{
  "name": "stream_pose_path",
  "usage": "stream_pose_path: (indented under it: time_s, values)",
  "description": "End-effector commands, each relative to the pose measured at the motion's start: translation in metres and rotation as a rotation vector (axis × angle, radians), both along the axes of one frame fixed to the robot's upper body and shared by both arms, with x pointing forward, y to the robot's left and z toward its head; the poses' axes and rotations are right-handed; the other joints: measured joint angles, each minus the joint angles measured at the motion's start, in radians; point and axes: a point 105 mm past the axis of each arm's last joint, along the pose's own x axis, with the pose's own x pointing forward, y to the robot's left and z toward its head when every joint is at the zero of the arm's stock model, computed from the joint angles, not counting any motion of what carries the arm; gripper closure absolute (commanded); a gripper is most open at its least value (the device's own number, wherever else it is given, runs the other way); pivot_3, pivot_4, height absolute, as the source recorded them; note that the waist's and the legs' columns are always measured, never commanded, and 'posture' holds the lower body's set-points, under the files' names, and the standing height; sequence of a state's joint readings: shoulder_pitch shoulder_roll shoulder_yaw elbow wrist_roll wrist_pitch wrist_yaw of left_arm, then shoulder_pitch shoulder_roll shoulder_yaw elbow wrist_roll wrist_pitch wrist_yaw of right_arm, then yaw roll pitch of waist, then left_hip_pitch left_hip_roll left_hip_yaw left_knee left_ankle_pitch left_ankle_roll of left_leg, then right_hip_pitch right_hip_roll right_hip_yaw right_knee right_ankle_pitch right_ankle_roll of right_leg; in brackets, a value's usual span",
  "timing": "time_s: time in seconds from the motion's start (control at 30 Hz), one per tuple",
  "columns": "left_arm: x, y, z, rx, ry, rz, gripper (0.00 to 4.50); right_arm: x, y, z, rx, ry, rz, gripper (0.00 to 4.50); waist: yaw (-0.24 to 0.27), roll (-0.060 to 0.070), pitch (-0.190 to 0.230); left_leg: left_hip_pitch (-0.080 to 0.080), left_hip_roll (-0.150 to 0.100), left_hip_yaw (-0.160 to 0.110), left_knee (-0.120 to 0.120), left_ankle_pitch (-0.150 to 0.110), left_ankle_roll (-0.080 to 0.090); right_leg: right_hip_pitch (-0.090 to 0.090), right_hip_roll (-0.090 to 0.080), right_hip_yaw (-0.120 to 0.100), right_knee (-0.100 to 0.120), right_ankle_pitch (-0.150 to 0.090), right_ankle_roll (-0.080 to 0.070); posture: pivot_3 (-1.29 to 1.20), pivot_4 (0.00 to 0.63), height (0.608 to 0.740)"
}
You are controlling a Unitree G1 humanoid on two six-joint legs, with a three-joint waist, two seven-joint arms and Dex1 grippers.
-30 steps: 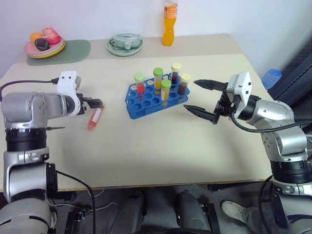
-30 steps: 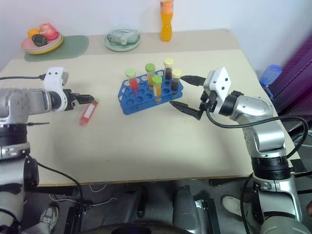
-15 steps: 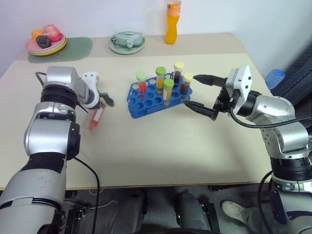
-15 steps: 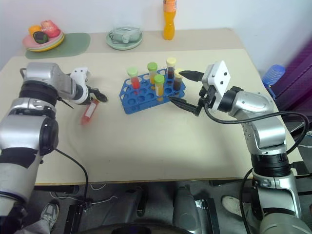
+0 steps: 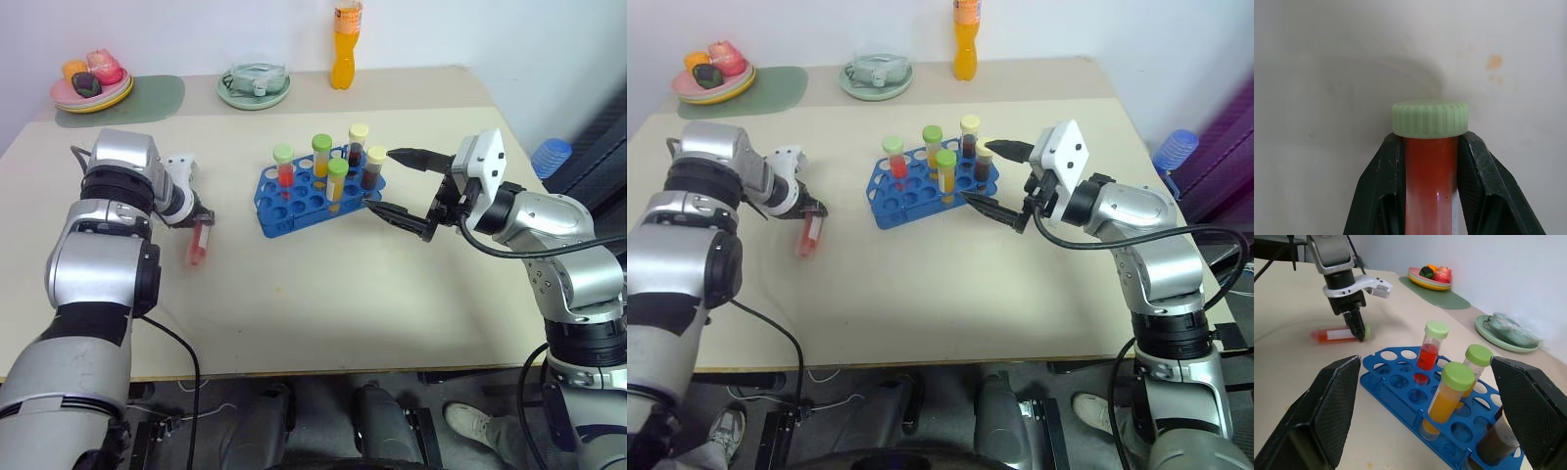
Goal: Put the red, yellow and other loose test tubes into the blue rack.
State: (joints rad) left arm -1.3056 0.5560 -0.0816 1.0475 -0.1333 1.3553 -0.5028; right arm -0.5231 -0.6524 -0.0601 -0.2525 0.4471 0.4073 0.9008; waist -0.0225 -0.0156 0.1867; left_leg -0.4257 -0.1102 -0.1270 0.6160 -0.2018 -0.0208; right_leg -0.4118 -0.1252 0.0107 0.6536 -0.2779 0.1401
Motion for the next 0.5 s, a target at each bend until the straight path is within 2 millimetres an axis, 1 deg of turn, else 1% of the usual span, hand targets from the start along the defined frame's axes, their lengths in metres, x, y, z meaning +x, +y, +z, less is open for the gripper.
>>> stream_pose_path:
  time_s: [0.03, 0.1, 0.13, 0.17, 0.2, 0.23, 0.27, 0.33, 0.43, 0.5]
  values:
    - [0.002, -0.001, 0.024, -0.076, -0.179, -0.098, 3.72, -0.005, -0.003, 0.011, 0.006, -0.051, 0.005, 0.13, -0.003, 0.001, 0.0, 0.0, 0.0, 0.0, 0.0, 0.0, 0.0, 0.0, 0.0, 0.0, 0.0, 0.0, 0.0, 0.0, 0.15, 0.74]
    - [-0.002, -0.007, 0.045, -0.117, -0.433, -0.235, 3.72, -0.005, -0.004, 0.011, 0.007, -0.051, 0.0, 0.13, -0.012, 0.0, 0.0, 0.0, 0.001, 0.001, 0.0, 0.0, 0.0, -0.002, 0.0, 0.002, 0.002, 0.0, 0.0, 0.0, 0.15, 0.74]
    - [-0.01, -0.016, 0.062, -0.213, -0.582, -0.292, 3.72, -0.006, -0.004, 0.011, 0.009, -0.05, -0.003, 0.13, -0.015, 0.0, 0.0, -0.001, 0.001, 0.001, -0.001, 0.0, -0.001, -0.002, 0.0, 0.003, 0.002, 0.0, 0.0, 0.0, 0.15, 0.74]
    - [-0.025, -0.026, 0.078, -0.363, -0.698, -0.369, 3.72, -0.006, -0.005, 0.011, 0.011, -0.049, -0.007, 0.13, -0.016, 0.0, 0.0, -0.001, 0.001, 0.001, 0.0, 0.0, -0.001, -0.003, 0.0, 0.003, 0.002, 0.0, 0.0, 0.0, 0.15, 0.74]
    - [-0.04, -0.027, 0.088, -0.347, -0.827, -0.425, 3.72, -0.007, -0.006, 0.01, 0.014, -0.046, -0.013, 0.13, -0.016, 0.0, 0.0, -0.002, 0.001, 0.001, 0.0, 0.001, -0.001, -0.003, 0.0, 0.003, 0.001, 0.0, -0.001, 0.0, 0.15, 0.74]
    - [-0.052, -0.028, 0.092, -0.318, -0.904, -0.463, 3.72, -0.008, -0.007, 0.009, 0.018, -0.043, -0.018, 0.13, -0.017, 0.0, 0.0, -0.002, 0.001, 0.001, 0.0, 0.001, -0.001, -0.003, -0.001, 0.003, 0.001, 0.0, -0.001, 0.0, 0.15, 0.74]
    - [-0.06, -0.031, 0.097, -0.338, -0.967, -0.462, 3.72, -0.008, -0.008, 0.008, 0.022, -0.04, -0.023, 0.13, -0.015, 0.0, 0.0, -0.002, 0.002, 0.001, 0.0, 0.001, -0.001, -0.003, -0.001, 0.003, 0.0, 0.0, -0.001, 0.0, 0.15, 0.74]
    - [-0.069, -0.036, 0.109, -0.369, -1.1, -0.441, 3.72, -0.008, -0.009, 0.007, 0.034, -0.034, -0.032, 0.13, -0.007, 0.0, 0.0, -0.002, 0.002, 0.001, 0.001, 0.001, -0.001, -0.003, 0.0, 0.003, 0.0, 0.001, -0.002, 0.0, 0.15, 0.74]
    - [-0.073, -0.045, 0.114, -0.346, -1.205, -0.461, 3.72, -0.007, -0.009, 0.007, 0.046, -0.03, -0.039, 0.13, 0.008, 0.0, -0.001, 0.0, 0.002, 0.001, 0.002, 0.0, 0.0, 0.0, 0.0, 0.003, 0.0, 0.003, -0.003, 0.0, 0.15, 0.74]
    - [-0.074, -0.056, 0.117, -0.292, -1.304, -0.496, 3.72, -0.005, -0.011, 0.006, 0.048, -0.029, -0.043, 0.13, 0.01, 0.0, -0.001, 0.002, 0.002, 0.001, 0.002, -0.001, 0.002, 0.002, 0.0, 0.003, -0.001, 0.003, -0.003, 0.0, 0.15, 0.74]
